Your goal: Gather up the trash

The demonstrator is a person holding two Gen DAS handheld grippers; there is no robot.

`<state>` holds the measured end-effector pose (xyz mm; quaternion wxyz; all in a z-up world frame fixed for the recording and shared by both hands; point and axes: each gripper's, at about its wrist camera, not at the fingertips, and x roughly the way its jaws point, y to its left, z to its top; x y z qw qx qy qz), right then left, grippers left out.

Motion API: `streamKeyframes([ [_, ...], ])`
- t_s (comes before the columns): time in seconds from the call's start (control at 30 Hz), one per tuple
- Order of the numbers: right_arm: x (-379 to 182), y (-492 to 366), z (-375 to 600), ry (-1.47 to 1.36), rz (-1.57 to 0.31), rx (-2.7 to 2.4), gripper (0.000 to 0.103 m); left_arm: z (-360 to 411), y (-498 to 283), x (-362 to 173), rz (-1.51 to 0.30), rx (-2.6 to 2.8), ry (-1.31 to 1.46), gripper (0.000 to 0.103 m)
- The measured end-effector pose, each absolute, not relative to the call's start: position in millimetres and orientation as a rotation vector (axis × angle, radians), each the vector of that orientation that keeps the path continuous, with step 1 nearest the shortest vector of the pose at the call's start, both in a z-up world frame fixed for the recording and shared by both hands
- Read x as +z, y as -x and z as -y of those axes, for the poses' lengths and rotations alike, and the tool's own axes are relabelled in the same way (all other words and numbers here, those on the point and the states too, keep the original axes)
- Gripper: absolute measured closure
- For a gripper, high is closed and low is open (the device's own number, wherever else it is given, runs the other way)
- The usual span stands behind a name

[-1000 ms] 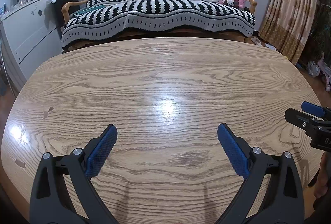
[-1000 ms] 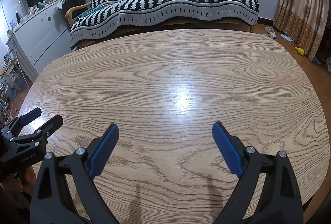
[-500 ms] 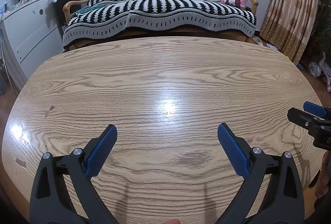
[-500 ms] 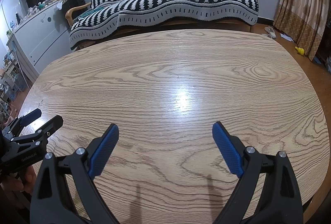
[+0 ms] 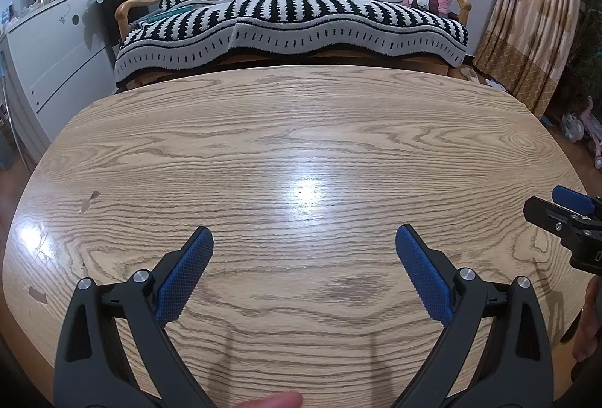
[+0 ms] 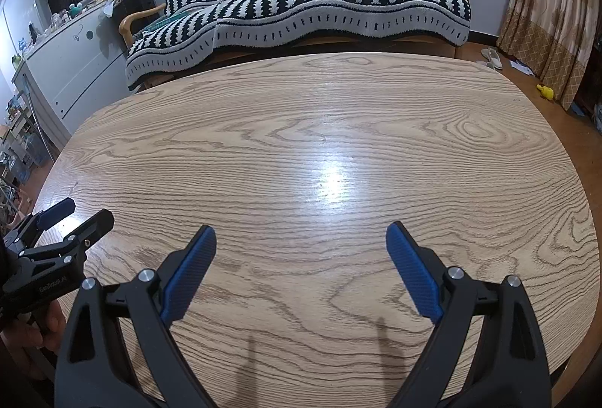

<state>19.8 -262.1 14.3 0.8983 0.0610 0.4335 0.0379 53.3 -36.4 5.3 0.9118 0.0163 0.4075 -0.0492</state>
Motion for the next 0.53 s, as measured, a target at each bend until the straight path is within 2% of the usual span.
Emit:
streamKeyframes([
  [0.43,14,-21,267,-0.129,-0.898,0.065,0.014,31,-60,8,-0.832,-0.077,-0.047,0.008],
  [0.53,11,-22,271,-0.125,-0.9,0.047,0.011,26,-66,5,-0.842,-0.076,-0.041,0.008],
])
